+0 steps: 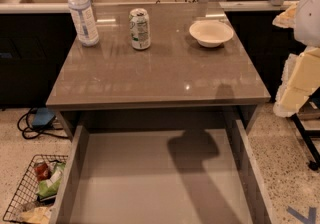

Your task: Place 7up can into top drawer

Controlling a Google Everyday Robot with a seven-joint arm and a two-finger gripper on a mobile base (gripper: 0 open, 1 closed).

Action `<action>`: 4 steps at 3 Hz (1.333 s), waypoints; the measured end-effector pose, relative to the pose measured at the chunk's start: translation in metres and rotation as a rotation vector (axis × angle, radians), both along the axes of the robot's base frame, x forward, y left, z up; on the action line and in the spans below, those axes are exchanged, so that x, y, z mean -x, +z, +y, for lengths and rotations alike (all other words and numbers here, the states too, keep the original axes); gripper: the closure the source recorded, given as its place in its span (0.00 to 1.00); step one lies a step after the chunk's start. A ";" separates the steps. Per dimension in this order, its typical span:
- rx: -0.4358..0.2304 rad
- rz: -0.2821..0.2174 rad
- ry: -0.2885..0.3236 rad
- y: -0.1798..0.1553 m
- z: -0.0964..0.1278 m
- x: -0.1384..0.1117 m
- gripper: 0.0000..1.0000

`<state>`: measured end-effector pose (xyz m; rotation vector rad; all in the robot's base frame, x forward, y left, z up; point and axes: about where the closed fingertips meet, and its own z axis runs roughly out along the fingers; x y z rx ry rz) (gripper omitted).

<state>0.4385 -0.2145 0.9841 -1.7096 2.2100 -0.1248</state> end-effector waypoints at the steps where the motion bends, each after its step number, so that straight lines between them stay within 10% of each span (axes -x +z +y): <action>1: 0.000 0.000 0.000 0.000 0.000 0.000 0.00; 3: -0.144 -0.106 -0.023 0.010 0.008 -0.039 0.00; 4: -0.358 -0.185 -0.027 -0.001 0.020 -0.084 0.00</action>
Offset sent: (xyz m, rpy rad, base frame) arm 0.0226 0.0002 0.0059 0.0744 -0.0519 -0.0224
